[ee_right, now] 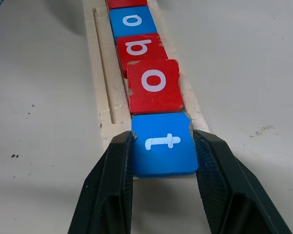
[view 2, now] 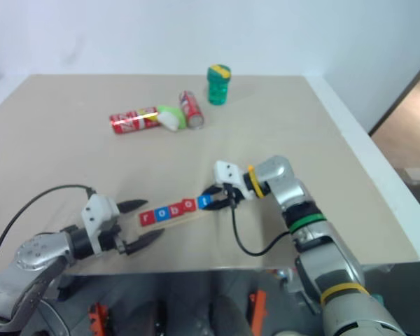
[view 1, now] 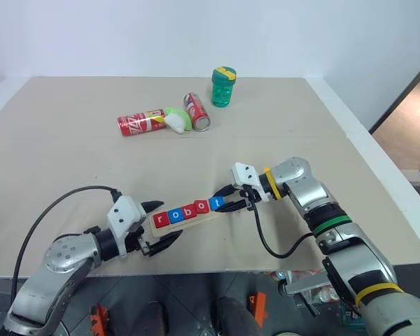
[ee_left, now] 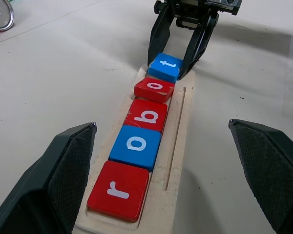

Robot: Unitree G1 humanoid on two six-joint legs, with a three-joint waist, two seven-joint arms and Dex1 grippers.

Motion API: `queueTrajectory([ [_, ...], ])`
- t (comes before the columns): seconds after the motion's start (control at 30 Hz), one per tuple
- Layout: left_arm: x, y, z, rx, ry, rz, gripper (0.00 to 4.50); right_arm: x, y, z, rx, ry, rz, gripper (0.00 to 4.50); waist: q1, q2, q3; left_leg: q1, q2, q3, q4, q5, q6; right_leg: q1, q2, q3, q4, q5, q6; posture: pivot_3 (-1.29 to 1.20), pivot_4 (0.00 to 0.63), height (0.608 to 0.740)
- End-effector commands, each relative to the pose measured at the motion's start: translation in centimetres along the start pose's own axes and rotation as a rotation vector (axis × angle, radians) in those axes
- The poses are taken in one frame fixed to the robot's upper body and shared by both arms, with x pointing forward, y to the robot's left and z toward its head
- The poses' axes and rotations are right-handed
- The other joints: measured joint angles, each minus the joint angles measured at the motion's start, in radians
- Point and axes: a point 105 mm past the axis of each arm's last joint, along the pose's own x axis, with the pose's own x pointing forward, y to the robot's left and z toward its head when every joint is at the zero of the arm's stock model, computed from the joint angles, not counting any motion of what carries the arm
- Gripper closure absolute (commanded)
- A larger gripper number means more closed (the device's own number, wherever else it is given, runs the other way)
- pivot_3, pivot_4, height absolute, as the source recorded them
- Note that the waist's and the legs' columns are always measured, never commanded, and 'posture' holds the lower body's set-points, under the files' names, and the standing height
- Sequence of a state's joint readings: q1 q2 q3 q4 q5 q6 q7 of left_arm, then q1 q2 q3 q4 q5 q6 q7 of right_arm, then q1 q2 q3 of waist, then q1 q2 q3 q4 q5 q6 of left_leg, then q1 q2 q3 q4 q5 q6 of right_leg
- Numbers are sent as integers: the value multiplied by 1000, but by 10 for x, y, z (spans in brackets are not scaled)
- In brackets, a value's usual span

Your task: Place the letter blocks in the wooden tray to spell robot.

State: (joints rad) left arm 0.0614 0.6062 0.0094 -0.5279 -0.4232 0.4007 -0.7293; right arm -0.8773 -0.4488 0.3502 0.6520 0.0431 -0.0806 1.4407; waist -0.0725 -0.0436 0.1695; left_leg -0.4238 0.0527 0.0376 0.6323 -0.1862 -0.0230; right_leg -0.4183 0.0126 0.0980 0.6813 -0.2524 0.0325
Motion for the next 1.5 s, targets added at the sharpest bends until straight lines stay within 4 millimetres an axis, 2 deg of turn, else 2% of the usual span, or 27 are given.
queueTrajectory([
  [0.03, -1, 1, 12, 34, -31, -4, 0, -1, -5, 15, -51, -24, 10, 3260, 0, 0, 0, 0, 0, 0, 0, 0, 0, 0, 0, 0, 0, 0, 0, 0, 150, 740],
  [0.43, -2, -1, 9, 29, -25, 5, 0, 3, -8, 17, -68, -12, 23, 3260, 0, 0, 0, 0, 0, 0, 0, 0, 0, 0, 0, 0, 0, 0, 0, 0, 150, 740],
  [0.73, -3, -2, 7, 28, -20, 3, 0, -6, -9, 13, -59, 6, 16, 3260, 0, 0, 0, 0, 0, 0, 0, 0, 0, 0, 0, 0, 0, 0, 0, 0, 150, 740],
  [0.83, -3, -2, 6, 28, -17, -1, 0, -13, -14, 25, -50, -33, -10, 3260, 0, 0, 0, 0, 0, 0, 0, 0, 0, 0, 0, 0, 0, 0, 0, 0, 150, 740],
  [0.9, -3, -2, 5, 27, -15, -3, 0, -13, -16, 49, -6, -116, -28, 3260, 0, 0, 0, 0, 0, 0, 0, 0, 0, 0, 0, 0, 0, 0, 0, 0, 150, 740],
  [1.07, -6, 5, 4, 12, -21, 22, 0, 2, -4, 82, 42, -221, -38, 3260, -2, 1, 0, 0, 2, 0, 0, 0, 0, -1, 1, -1, 1, 0, -1, 0, 150, 740],
  [1.17, -12, 14, 1, 14, -12, 44, 0, 20, 7, 95, 66, -262, -29, 3260, 0, 1, 1, -1, 2, -2, 0, 0, 0, -1, 1, -3, 1, -1, -1, 0, 150, 740],
  [1.3, -16, 23, 0, 14, -19, 73, 0, 39, 12, 94, 94, -272, -40, 3260, -2, 1, 0, -1, 2, -1, 0, 0, 0, -2, 1, -4, 1, -1, -1, 0, 150, 740],
  [1.5, -18, 22, -1, 16, -19, 73, 0, 50, 6, 86, 108, -249, -63, 3260, -2, 0, 0, -1, 3, 0, 0, 0, 0, -2, 0, -4, 1, -1, -1, 0, 150, 740],
])
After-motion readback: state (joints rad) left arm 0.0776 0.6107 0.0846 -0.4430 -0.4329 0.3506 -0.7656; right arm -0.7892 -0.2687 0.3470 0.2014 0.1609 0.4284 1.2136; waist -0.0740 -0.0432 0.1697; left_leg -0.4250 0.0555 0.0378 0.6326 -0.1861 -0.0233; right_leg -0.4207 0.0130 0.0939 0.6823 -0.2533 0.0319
